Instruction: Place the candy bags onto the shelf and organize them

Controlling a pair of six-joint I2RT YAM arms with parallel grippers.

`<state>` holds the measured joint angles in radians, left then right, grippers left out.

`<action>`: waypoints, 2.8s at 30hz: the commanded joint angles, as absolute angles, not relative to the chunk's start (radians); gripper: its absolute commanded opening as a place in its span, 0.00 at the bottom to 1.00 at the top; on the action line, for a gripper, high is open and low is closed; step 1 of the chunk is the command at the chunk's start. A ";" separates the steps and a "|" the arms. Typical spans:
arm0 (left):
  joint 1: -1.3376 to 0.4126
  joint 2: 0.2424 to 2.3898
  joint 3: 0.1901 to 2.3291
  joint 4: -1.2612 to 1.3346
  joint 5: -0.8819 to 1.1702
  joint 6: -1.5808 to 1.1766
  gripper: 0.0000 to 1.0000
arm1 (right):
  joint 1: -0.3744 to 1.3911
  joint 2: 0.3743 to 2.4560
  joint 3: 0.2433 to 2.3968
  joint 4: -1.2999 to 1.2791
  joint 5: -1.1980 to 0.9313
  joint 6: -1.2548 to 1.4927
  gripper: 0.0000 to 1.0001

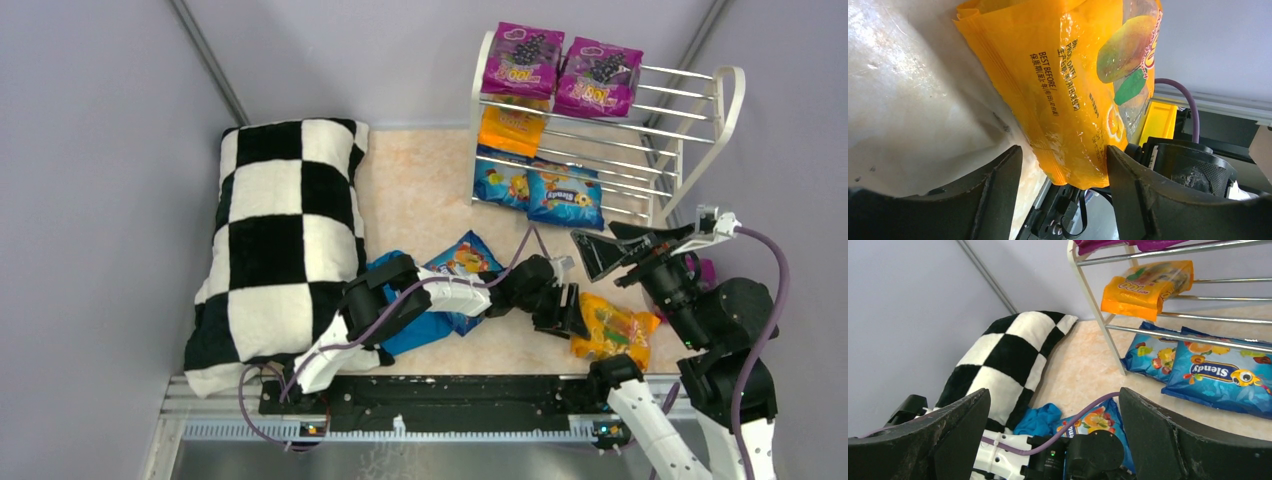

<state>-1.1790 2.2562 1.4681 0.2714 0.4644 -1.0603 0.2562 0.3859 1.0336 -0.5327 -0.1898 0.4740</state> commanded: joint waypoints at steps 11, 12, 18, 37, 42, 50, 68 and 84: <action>-1.109 2.223 1.489 0.266 0.482 -0.968 0.09 | 0.276 0.420 0.991 -0.509 -0.118 0.419 0.99; -1.099 2.212 1.484 0.250 0.475 -0.948 0.05 | 0.276 0.425 0.993 -0.509 -0.110 0.414 0.99; -1.028 2.126 1.495 0.074 0.450 -0.772 0.00 | 0.276 0.456 0.975 -0.485 -0.098 0.413 0.99; -0.985 1.454 1.247 -0.246 0.053 -0.101 0.00 | 0.276 0.644 0.909 -0.499 -0.149 0.399 0.99; -0.963 1.317 1.225 -0.280 -0.020 -0.037 0.00 | 0.276 0.683 0.791 -0.303 -0.362 0.588 0.99; -0.924 1.187 1.290 -0.343 0.024 0.054 0.00 | 0.276 0.793 0.606 0.115 -0.662 0.790 0.99; -0.904 1.061 1.272 0.038 0.255 -0.108 0.00 | 0.276 0.837 0.421 0.850 -0.684 1.567 0.99; -0.900 1.061 1.326 -0.083 0.483 -0.127 0.00 | 0.119 0.791 0.540 0.541 -1.016 1.194 0.99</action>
